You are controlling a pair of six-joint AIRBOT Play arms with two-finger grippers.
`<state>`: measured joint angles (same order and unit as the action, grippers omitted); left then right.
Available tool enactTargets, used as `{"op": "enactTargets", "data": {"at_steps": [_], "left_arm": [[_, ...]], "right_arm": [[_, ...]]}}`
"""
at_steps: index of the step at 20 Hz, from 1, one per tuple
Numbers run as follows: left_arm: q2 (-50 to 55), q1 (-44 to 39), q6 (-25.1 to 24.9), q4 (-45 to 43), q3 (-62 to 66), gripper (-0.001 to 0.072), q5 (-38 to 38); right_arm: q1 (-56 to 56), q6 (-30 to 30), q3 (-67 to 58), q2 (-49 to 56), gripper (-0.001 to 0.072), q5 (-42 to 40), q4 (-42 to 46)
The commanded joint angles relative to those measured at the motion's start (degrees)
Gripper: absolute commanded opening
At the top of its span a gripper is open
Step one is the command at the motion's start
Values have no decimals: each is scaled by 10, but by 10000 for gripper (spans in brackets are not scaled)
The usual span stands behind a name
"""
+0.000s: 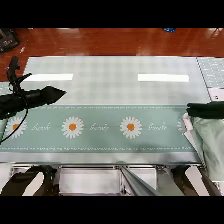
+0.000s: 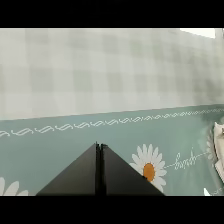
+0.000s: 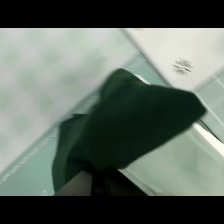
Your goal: Fold the shirts.
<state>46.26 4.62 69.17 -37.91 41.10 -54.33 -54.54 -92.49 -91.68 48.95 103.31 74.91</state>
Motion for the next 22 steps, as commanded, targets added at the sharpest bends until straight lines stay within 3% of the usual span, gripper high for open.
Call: {"op": "enactTargets", "data": {"at_steps": [1,5,7,8,9,10,11,12,14,15,16,18,19,20,22], "left_arm": [[0,0,-6,5,0,18,10],[1,0,-7,4,0,18,14],[1,0,-13,4,0,17,14],[1,0,-17,4,0,17,12],[3,0,-17,4,0,17,13],[7,0,-18,3,0,17,13],[11,0,-29,3,0,17,17],[18,5,-46,-13,7,16,17],[35,38,-14,-112,49,16,-5],[40,63,2,-140,74,16,-17],[45,91,6,-146,105,16,-31],[55,129,16,-129,177,16,-49],[64,128,25,-123,221,16,-52],[76,116,37,-122,262,16,-54],[110,68,53,-123,341,15,-67]], "right_arm": [[-115,18,92,-54,25,31,83],[-136,1,251,-112,25,31,236],[-136,-22,319,-119,27,21,265],[-136,-26,341,-118,83,14,264],[-136,-30,355,-116,303,2,263],[-136,-23,358,-112,413,-4,265],[-136,-24,355,-103,415,-8,268],[-136,-24,346,-90,415,-15,257],[-136,-24,300,-58,397,-40,198],[-136,-26,262,-33,254,-63,129],[-136,-23,224,-5,26,-83,12],[-95,-12,172,48,24,-163,-252],[-43,4,148,71,24,-209,-329],[35,19,115,96,24,-252,-351],[216,37,49,141,24,-298,-289]]}}
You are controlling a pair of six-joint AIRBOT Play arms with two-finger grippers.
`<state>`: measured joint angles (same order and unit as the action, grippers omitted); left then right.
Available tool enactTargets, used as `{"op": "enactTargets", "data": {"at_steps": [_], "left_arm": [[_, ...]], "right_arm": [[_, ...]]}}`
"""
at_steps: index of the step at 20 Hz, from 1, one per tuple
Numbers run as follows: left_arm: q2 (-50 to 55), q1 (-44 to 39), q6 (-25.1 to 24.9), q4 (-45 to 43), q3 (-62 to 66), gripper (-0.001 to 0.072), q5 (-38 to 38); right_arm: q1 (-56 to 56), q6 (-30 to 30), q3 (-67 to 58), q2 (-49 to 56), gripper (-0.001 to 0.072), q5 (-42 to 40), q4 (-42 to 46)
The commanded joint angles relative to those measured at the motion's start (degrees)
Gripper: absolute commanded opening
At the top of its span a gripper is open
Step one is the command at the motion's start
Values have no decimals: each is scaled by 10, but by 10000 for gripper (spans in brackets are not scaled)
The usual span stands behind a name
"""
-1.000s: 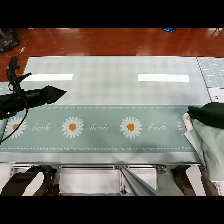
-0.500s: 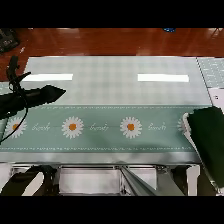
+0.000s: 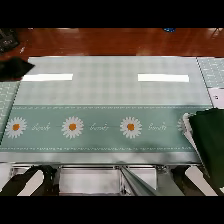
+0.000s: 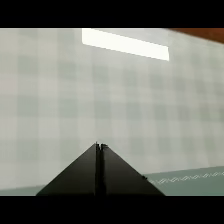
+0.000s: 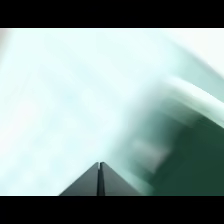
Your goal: Fold the shirts.
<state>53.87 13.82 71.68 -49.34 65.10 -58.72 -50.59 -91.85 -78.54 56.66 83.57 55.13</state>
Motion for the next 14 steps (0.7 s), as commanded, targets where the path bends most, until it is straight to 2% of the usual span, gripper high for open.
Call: {"op": "enactTargets", "data": {"at_steps": [1,3,4,5,6,9,14], "left_arm": [[51,-56,28,-12,126,15,-33],[79,-139,39,-70,131,15,-27],[95,-172,61,-114,119,15,-18],[116,-198,83,-163,103,15,-12],[138,-211,102,-197,90,15,-11],[192,-213,131,-206,85,16,-35],[193,-205,130,-207,86,16,-33]], "right_arm": [[270,31,-103,86,25,-108,-27],[460,28,-111,135,25,-91,154],[541,7,-108,166,24,-78,256],[597,-20,-105,194,24,-74,325],[639,-39,-105,223,24,-77,358],[688,-63,-105,288,24,-100,358],[689,-75,-105,324,25,-76,353]]}}
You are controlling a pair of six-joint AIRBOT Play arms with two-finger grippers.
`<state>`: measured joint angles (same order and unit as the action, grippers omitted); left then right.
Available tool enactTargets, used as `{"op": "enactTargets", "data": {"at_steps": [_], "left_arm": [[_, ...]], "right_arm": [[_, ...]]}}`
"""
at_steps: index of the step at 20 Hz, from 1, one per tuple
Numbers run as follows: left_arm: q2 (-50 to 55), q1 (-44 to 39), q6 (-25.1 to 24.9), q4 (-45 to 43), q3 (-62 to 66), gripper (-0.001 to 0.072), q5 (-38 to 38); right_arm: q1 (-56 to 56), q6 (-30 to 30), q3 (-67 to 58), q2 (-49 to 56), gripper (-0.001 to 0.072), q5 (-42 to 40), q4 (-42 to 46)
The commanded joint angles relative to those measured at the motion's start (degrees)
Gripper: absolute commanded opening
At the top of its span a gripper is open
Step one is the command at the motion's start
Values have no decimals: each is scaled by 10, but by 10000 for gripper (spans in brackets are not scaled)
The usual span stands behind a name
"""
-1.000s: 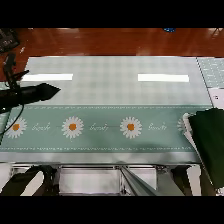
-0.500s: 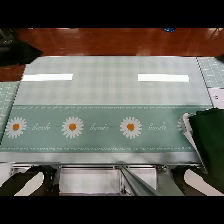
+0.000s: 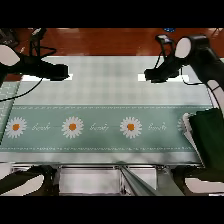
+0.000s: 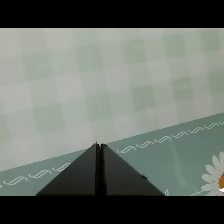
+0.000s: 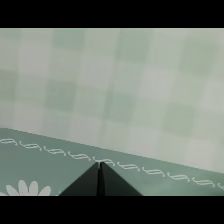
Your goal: Fold the shirts.
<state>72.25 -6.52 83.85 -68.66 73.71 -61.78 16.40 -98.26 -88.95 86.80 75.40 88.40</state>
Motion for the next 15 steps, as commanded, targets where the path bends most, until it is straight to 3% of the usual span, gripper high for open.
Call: {"op": "enactTargets", "data": {"at_steps": [1,15], "left_arm": [[10,-2,9,-14,0,16,-4],[16,-3,9,-14,0,16,-13]], "right_arm": [[19,-11,-1,21,25,9,20],[19,-11,-1,21,25,9,20]]}}
